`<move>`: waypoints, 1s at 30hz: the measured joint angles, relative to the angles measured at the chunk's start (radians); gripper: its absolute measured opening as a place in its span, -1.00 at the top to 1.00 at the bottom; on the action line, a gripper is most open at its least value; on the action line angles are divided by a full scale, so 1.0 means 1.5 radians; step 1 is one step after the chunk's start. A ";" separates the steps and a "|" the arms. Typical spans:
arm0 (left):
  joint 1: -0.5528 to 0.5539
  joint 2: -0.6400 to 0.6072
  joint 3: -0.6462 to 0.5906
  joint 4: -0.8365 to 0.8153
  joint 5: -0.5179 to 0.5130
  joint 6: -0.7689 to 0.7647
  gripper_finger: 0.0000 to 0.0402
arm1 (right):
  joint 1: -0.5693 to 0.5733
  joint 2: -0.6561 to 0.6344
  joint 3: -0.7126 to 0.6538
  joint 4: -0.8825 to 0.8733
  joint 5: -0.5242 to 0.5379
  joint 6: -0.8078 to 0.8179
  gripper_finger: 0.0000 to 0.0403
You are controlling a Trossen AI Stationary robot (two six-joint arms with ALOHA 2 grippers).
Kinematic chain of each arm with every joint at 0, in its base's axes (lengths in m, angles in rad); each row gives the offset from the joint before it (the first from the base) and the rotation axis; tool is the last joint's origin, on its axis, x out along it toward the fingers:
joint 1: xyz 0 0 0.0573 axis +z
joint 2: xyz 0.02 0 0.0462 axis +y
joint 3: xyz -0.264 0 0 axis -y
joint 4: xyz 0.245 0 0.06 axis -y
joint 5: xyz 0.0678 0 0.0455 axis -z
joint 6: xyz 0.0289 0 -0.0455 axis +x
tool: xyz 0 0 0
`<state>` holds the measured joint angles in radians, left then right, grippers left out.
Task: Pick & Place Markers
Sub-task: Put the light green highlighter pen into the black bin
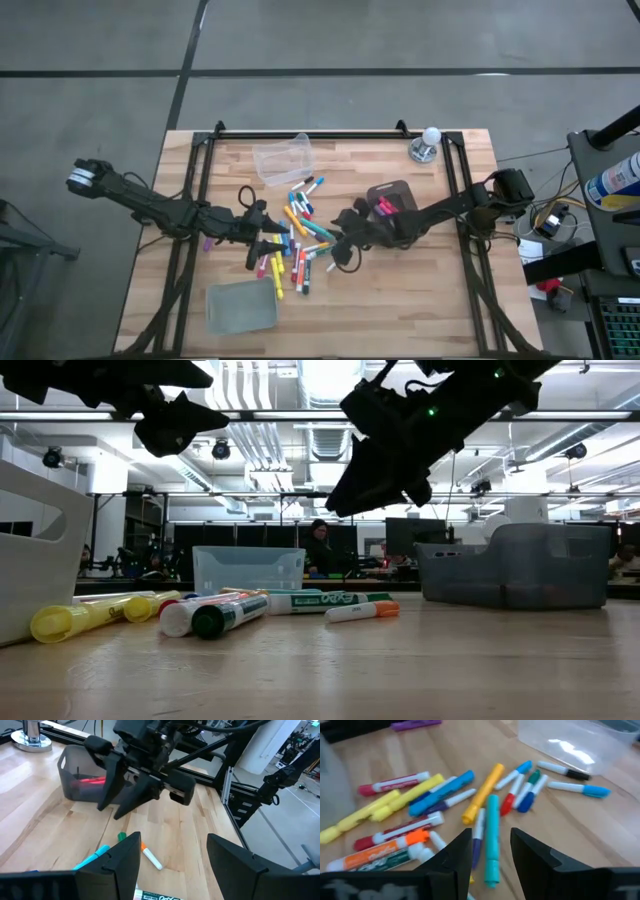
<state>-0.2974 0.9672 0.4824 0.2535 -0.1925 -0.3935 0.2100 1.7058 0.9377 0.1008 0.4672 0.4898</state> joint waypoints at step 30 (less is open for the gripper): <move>0.001 0.000 -0.010 0.014 0.000 -0.001 -0.10 | -0.027 0.109 0.048 -0.011 -0.036 -0.052 0.42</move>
<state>-0.2966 0.9672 0.4679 0.2740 -0.1925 -0.3946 0.1689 1.8689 1.0092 0.0845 0.4132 0.4122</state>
